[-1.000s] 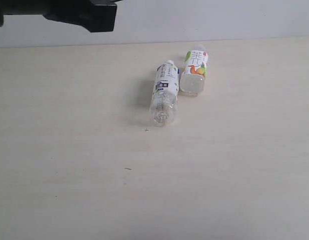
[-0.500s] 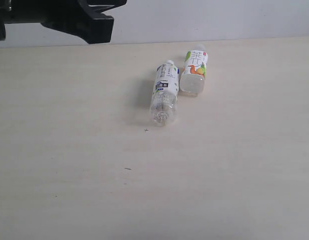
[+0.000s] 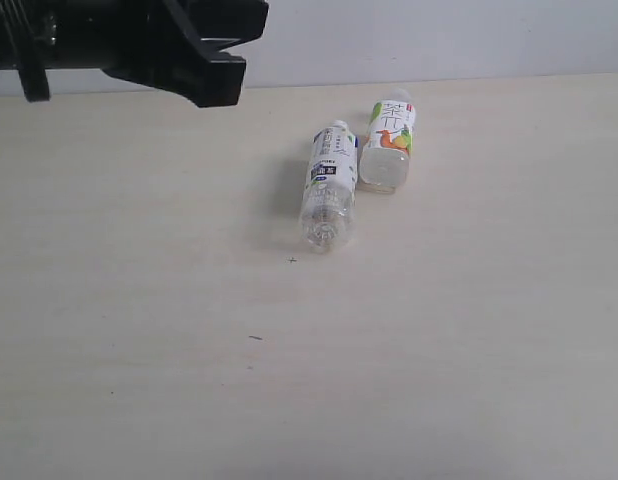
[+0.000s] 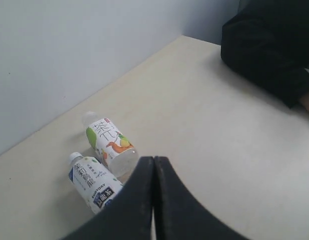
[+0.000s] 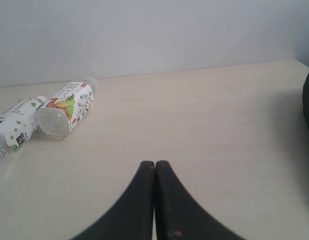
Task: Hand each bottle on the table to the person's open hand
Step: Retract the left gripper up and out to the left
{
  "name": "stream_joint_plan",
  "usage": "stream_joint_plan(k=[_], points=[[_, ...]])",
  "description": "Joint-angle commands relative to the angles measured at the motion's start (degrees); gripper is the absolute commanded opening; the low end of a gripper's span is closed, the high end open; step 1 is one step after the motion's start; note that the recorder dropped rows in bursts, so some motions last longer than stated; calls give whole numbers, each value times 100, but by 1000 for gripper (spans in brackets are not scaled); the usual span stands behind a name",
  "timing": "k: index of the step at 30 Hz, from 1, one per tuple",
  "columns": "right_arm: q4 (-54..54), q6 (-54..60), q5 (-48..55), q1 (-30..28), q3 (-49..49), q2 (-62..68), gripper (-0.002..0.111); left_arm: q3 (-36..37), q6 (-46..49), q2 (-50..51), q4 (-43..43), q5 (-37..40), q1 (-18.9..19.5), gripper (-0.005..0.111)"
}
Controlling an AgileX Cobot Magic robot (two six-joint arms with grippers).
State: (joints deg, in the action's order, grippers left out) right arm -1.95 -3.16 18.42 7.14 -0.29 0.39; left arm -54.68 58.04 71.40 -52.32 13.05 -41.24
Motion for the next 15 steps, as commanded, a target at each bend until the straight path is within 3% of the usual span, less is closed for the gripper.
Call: stream_joint_plan(k=[1, 9, 15], points=[[-14, 4, -46, -14, 29, -39, 0, 229, -71, -387, -13, -116, 13, 0], [-14, 4, -46, -14, 29, -39, 0, 1999, -156, -2215, -397, -2469, 13, 0], [-14, 4, -46, -14, 29, -39, 0, 2827, -156, -3209, -397, -2776, 13, 0]])
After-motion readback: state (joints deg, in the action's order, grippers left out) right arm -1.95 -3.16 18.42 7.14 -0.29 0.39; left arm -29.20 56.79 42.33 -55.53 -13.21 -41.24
